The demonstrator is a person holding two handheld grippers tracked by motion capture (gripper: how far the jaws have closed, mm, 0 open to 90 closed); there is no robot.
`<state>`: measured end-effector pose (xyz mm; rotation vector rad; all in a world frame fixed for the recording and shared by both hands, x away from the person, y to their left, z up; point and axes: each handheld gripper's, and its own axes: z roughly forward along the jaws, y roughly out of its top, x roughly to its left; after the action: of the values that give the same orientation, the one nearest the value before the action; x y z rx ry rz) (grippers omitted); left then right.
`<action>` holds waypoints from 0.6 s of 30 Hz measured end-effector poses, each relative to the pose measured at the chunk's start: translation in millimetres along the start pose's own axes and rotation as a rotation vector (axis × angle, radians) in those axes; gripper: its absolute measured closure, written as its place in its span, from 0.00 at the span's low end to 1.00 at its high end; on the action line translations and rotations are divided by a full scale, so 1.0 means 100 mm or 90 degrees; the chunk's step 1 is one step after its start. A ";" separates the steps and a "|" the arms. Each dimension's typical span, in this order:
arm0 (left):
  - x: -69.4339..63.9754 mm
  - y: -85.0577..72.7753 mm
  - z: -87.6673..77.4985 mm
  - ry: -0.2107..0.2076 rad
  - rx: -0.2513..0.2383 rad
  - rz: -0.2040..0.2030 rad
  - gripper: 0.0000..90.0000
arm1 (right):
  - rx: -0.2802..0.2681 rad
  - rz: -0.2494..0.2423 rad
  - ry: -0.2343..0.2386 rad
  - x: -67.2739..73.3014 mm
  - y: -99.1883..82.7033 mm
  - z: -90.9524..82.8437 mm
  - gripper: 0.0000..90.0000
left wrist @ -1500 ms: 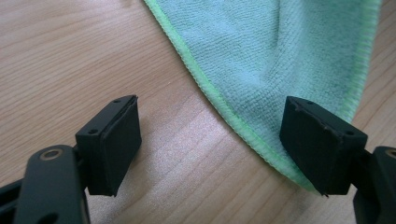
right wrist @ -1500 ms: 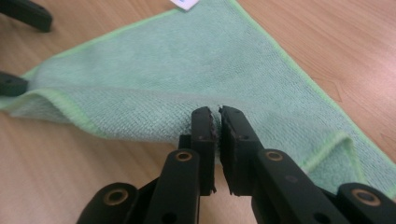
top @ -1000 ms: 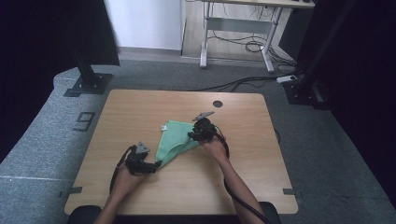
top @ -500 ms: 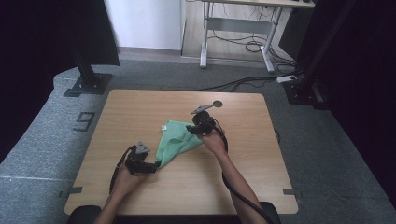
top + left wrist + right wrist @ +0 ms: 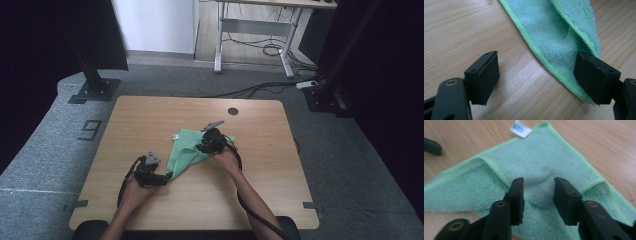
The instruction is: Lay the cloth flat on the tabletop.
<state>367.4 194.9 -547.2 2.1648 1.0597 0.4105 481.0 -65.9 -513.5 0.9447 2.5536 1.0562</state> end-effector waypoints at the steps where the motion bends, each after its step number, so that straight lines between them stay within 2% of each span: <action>1: 0.00 0.00 0.00 0.000 0.000 0.000 0.22 | 0.002 -0.001 -0.003 0.00 -0.01 0.03 0.61; 3: 0.00 0.00 0.00 0.000 0.001 0.000 0.22 | 0.006 -0.004 -0.010 -0.01 -0.03 0.12 0.56; 5: 0.00 0.00 0.00 0.000 0.001 0.000 0.22 | 0.010 -0.004 -0.011 -0.01 -0.05 0.15 0.56; 6: 0.00 0.00 0.00 0.000 0.001 0.000 0.22 | 0.016 -0.008 -0.017 -0.01 -0.09 0.20 0.66; 7: 0.00 0.00 0.00 0.000 0.001 -0.001 0.22 | 0.016 -0.008 -0.017 -0.01 -0.09 0.20 0.66; 8: 0.00 0.00 0.00 0.000 0.001 -0.001 0.22 | 0.007 -0.011 -0.028 -0.01 -0.11 0.21 0.71; 9: 0.00 0.00 0.00 0.000 0.001 -0.001 0.22 | 0.001 -0.004 -0.025 -0.01 -0.11 0.21 0.78; 11: 0.00 0.00 0.00 0.000 0.001 -0.001 0.22 | 0.000 -0.004 -0.029 -0.01 -0.11 0.18 0.87; 18: 0.00 0.00 0.00 0.001 -0.001 -0.002 0.22 | -0.005 -0.022 -0.032 0.00 -0.03 -0.04 0.90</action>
<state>367.2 194.6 -547.3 2.1625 1.0627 0.4111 478.1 -70.1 -512.6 0.9106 2.5137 1.0187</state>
